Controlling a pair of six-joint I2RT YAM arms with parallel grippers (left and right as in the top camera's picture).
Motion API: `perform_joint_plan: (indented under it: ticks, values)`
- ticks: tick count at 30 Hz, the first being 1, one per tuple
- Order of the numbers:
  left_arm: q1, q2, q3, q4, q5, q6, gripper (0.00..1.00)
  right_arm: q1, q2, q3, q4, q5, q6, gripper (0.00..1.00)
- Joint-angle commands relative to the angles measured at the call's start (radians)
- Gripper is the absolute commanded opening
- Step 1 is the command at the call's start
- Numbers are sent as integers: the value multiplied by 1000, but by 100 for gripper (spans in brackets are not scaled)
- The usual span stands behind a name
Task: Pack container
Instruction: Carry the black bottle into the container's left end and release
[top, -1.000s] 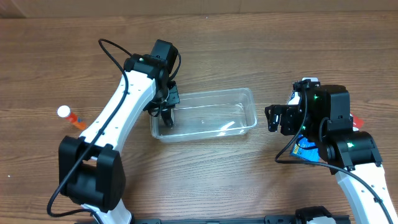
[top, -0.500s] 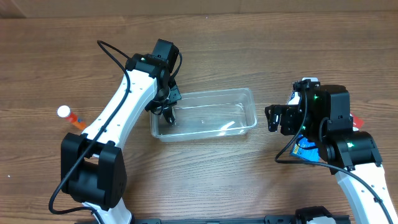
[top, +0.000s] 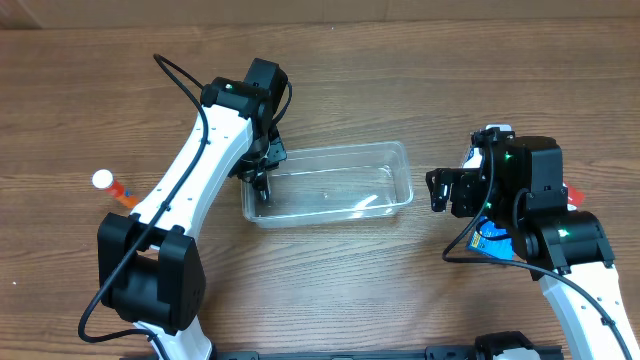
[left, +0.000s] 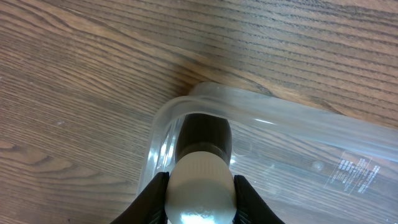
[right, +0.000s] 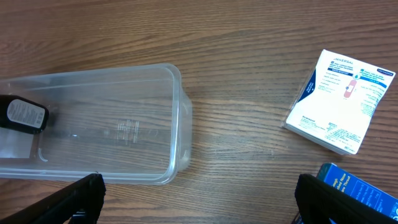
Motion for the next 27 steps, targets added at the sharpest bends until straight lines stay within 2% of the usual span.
perform_joint_plan:
  ticks: [1, 3, 4, 5, 7, 9, 12, 20, 23, 25, 27]
  values:
    - [0, 6, 29, 0, -29, 9, 5, -1, -2, 31, 6, 10, 5, 100]
    - [0, 6, 29, 1, -29, 9, 5, -1, -2, 31, 6, 10, 5, 100]
    - [0, 6, 29, 1, -29, 9, 11, -1, -2, 31, 6, 10, 5, 100]
    - [0, 6, 29, 1, -29, 9, 23, -1, -2, 31, 6, 10, 5, 100]
    - [0, 6, 28, 0, -28, 9, 31, -1, -2, 31, 6, 10, 5, 100]
    - [0, 6, 28, 1, -28, 9, 48, -1, -2, 31, 6, 10, 5, 100]
    - [0, 6, 28, 0, -28, 9, 57, -1, -2, 31, 6, 10, 5, 100]
    - [0, 6, 32, 2, -28, 25, 55, -1, -2, 31, 5, 10, 5, 100]
    - [0, 3, 112, -47, -52, 50, 55, -1, -2, 31, 5, 10, 5, 100]
    - [0, -12, 190, -104, -101, 51, 62, -1, -2, 31, 5, 10, 5, 100]
    - [9, -39, 258, -159, -127, 54, 78, -1, -2, 31, 5, 10, 5, 100]
